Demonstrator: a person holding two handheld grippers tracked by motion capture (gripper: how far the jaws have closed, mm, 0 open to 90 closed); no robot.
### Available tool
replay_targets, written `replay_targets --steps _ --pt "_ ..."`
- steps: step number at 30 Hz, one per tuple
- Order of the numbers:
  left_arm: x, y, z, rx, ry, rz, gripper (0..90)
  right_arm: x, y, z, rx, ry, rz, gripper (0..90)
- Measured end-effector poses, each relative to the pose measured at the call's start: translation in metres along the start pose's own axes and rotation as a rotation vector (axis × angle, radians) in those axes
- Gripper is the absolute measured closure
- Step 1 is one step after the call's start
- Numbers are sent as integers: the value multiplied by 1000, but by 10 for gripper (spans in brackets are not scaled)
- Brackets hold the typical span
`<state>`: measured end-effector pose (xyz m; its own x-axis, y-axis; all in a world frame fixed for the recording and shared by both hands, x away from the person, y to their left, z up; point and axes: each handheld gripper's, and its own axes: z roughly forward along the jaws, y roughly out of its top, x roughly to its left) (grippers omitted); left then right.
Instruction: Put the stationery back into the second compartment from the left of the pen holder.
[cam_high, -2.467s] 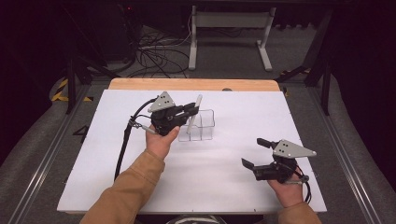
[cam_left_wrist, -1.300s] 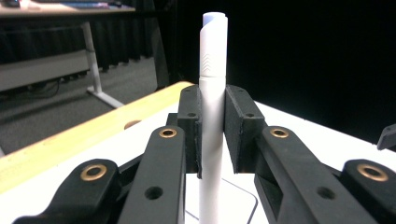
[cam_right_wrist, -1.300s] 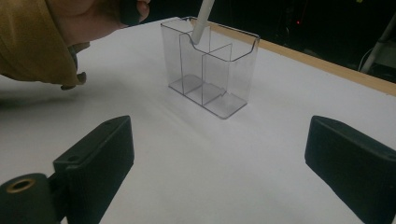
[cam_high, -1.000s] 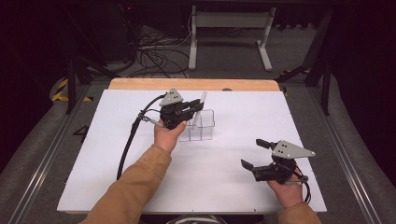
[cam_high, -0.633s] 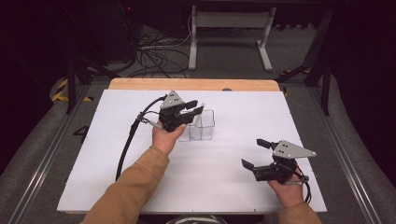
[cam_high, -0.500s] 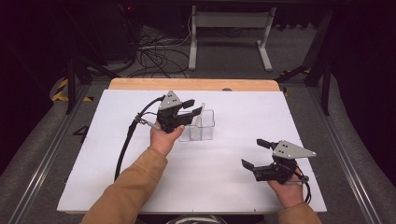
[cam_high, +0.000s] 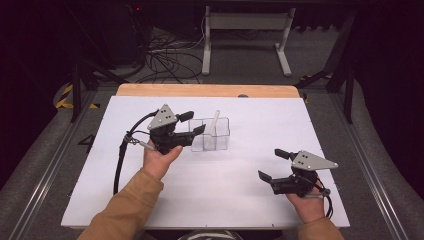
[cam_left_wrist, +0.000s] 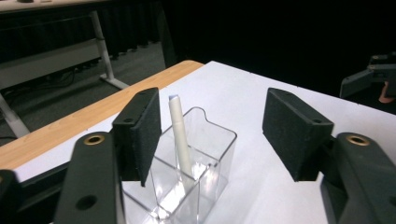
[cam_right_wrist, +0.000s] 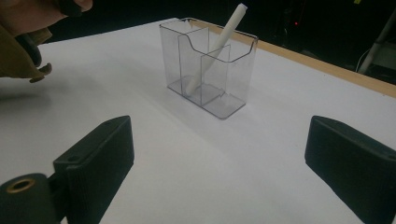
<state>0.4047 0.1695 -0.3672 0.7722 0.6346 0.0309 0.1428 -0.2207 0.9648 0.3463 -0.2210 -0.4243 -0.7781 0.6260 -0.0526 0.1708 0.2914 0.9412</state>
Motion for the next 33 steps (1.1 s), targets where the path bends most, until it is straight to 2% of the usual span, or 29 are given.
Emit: replay_targets --steps 13,21,26,30,33 --pt "-7 -16 -44 31 23 23 217 1 1 0 -7 2 -5 89" --pt "-7 -33 -63 58 32 11 206 2 1 1 -5 5 -9 88" --pt "-8 -44 -73 69 53 16 201 1 2 2 -16 9 -10 88" --pt "-6 -56 -83 81 56 -4 191 2 3 4 -17 17 -16 88" --pt "-5 -64 -91 91 72 2 186 3 3 6 -18 23 -20 87"
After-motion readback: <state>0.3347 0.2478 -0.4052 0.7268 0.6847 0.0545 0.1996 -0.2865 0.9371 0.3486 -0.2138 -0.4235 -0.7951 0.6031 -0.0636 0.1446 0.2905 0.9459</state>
